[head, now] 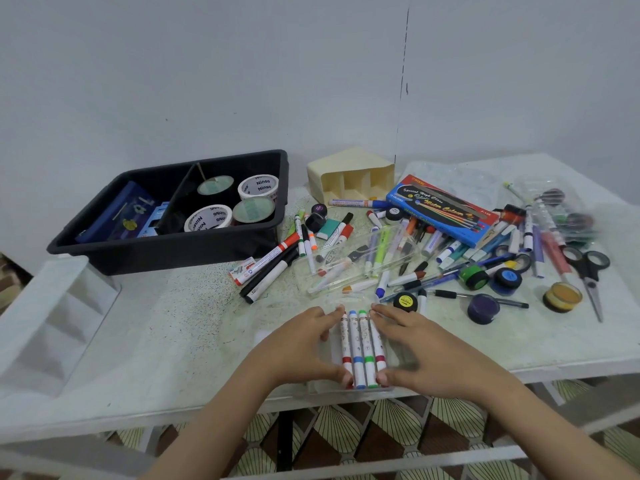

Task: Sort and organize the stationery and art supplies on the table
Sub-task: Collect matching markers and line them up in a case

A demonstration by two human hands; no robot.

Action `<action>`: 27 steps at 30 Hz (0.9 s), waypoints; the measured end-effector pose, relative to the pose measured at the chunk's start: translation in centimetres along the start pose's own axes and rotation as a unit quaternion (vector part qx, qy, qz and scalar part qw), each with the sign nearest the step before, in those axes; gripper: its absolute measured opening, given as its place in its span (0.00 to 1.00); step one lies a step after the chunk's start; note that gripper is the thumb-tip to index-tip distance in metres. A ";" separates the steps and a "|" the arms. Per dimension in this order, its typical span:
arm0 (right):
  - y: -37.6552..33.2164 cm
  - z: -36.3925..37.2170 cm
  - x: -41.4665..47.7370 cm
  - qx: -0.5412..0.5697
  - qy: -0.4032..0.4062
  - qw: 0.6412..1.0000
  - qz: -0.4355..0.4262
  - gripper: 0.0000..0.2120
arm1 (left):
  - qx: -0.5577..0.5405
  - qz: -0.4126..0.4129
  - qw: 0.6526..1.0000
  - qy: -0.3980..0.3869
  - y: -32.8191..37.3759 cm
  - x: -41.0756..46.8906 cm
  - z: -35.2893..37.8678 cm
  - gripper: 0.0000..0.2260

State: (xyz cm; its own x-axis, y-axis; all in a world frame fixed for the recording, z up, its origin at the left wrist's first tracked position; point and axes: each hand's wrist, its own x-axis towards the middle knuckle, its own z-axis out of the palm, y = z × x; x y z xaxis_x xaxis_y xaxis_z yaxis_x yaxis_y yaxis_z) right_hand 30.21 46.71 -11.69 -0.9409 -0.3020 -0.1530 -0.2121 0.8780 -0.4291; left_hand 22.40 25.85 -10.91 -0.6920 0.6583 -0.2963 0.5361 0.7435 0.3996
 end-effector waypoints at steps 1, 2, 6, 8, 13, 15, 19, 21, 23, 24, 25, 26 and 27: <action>0.0 0.0 0.0 0.000 0.001 1.000 0.000 0.42 | -0.003 0.000 1.000 0.003 -0.1 -0.1 0.1 0.46; 0.0 0.0 0.1 0.000 0.002 1.000 0.000 0.42 | -0.008 -0.002 1.000 0.006 -0.2 -0.1 0.1 0.47; 0.0 0.0 0.2 0.007 0.003 1.000 0.001 0.41 | -0.025 -0.009 1.000 0.016 -0.3 -0.1 0.3 0.47; -0.1 -0.1 0.1 0.010 0.010 1.000 0.002 0.40 | -0.035 -0.013 0.999 0.025 -0.3 -0.1 0.3 0.46; -0.2 -0.3 0.3 -0.006 0.017 1.000 -0.003 0.35 | -0.041 -0.027 0.998 0.044 -0.4 0.1 0.1 0.47; -0.2 -0.4 0.4 -0.008 0.013 1.000 -0.002 0.35 | -0.045 -0.029 0.998 0.037 -0.4 0.2 0.0 0.47; 0.0 -0.4 0.6 -0.002 0.023 1.000 -0.001 0.33 | -0.050 -0.031 0.998 0.023 -0.5 0.3 -0.4 0.47; 0.0 -0.3 0.8 0.000 0.030 1.000 0.002 0.33 | -0.052 -0.031 0.998 0.018 -0.6 0.4 -0.7 0.47; 0.0 -0.3 0.8 0.005 0.034 0.999 0.006 0.34 | -0.054 -0.029 0.998 0.017 -0.6 0.4 -0.8 0.47; 0.0 -0.3 0.9 0.006 0.033 0.999 0.005 0.34 | -0.055 -0.029 0.998 0.018 -0.6 0.4 -0.8 0.47; 0.0 -0.3 0.9 0.003 0.030 1.000 0.003 0.35 | -0.057 -0.029 0.998 0.019 -0.6 0.4 -0.8 0.47; 0.0 -0.3 0.9 -0.003 0.025 1.000 0.001 0.35 | -0.058 -0.029 0.998 0.020 -0.6 0.4 -0.7 0.47; 0.0 -0.3 0.9 -0.007 0.021 1.000 0.000 0.35 | -0.057 -0.030 0.998 0.020 -0.6 0.4 -0.7 0.47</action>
State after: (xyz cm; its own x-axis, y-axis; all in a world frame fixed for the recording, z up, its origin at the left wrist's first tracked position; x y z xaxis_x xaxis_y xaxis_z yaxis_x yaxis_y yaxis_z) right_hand 29.26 46.59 -11.56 -0.9510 -0.2869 -0.1150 -0.2162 0.8833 -0.4159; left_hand 21.46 25.55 -10.63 -0.7410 0.6064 -0.2885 0.4362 0.7613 0.4796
